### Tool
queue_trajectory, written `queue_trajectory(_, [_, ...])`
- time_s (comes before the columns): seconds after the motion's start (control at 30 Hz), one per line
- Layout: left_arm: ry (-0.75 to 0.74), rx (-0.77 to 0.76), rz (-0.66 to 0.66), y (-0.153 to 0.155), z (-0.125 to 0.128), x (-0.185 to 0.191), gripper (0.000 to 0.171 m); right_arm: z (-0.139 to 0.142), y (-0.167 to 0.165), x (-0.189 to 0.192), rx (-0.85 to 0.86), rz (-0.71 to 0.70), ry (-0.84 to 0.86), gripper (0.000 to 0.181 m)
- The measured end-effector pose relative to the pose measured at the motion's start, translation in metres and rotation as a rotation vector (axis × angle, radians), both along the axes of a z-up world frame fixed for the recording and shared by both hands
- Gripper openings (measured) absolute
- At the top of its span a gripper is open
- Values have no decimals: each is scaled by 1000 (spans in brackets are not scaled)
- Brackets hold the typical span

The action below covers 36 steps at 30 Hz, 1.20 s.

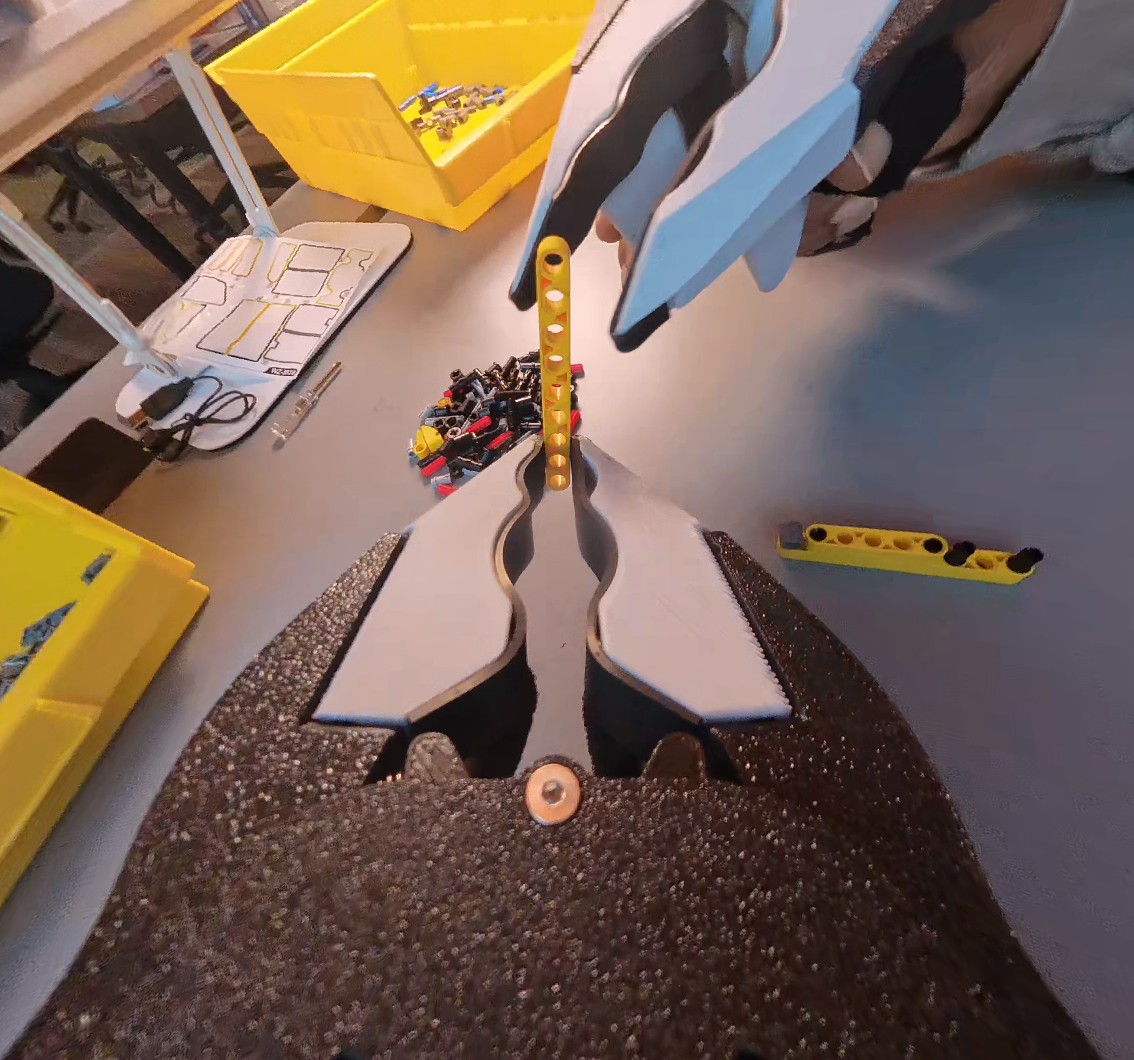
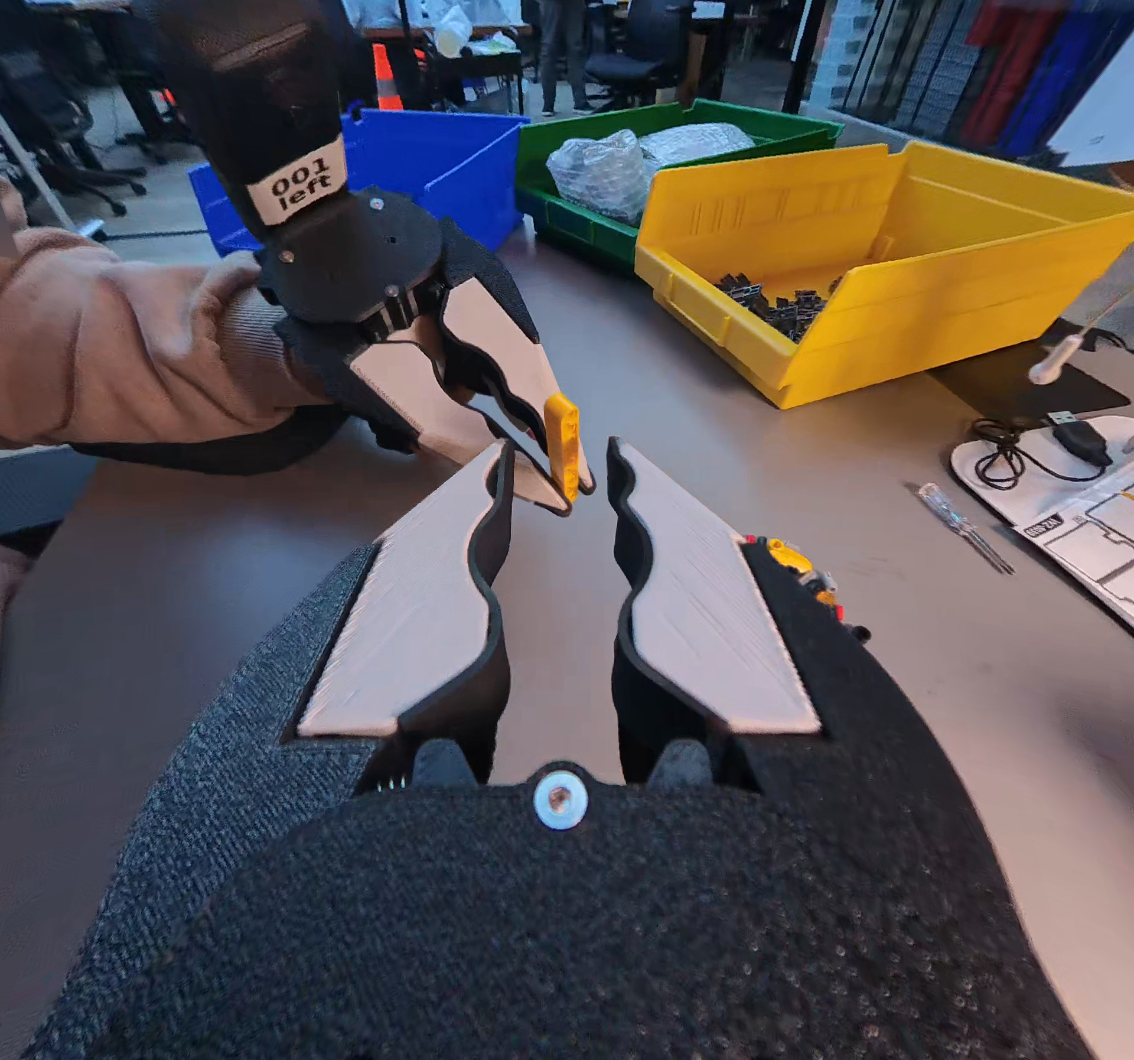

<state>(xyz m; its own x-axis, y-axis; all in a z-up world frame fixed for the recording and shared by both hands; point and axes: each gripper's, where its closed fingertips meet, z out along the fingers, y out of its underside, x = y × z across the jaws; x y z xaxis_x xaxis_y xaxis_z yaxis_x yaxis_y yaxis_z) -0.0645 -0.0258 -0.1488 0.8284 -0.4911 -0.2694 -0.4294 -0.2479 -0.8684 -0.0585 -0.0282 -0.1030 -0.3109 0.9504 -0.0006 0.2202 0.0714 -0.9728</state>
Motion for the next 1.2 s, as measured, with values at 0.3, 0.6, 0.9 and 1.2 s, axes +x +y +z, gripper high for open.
queue_trajectory(0.3, [-22,102,-96,-8,17,16,13,6,3,13,-136,77,43,10])
queue_trajectory(0.6, [1,79,-91,-17,38,16,6,18,-5,20,-320,148,67,11])
queue_trajectory(0.9, [220,-136,806,-163,87,-205,6,-46,-42,56,129,332,-359,53])
queue_trajectory(1.2, [267,-440,1216,-278,28,-280,6,-96,-67,43,196,292,-587,59])
